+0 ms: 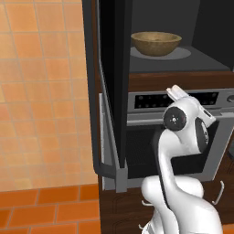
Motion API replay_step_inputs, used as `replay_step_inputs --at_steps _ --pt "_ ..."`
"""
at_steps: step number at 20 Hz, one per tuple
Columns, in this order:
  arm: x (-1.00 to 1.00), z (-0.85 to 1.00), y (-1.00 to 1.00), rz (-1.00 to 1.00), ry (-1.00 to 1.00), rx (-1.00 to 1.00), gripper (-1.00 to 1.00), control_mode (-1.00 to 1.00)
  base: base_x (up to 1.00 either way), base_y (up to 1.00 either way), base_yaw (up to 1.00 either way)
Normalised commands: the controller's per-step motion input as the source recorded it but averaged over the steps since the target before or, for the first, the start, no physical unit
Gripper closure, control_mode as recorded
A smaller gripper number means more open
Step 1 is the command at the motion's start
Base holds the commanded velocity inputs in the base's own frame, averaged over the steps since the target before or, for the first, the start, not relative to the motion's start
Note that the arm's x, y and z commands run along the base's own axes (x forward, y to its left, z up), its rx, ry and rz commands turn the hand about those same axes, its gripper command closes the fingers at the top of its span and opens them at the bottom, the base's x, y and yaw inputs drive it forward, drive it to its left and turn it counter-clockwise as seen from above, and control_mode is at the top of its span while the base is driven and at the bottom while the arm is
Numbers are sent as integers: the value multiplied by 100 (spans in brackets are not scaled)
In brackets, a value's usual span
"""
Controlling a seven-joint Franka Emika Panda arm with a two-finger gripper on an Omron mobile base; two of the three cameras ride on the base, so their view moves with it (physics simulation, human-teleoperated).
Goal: Pick the mushroom from the sink and place it in the bowl. Then pick the bowl and place it in the microwave. Then close the microwave door and press the start button.
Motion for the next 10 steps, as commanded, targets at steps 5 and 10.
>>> replay_step_inputs --at_steps 5,10 --pt "-53 -5 42 -20 -21 -27 -100 -100 0 0 0" --pt "-60 -44 50 -26 -18 -31 -100 -100 0 0 0"
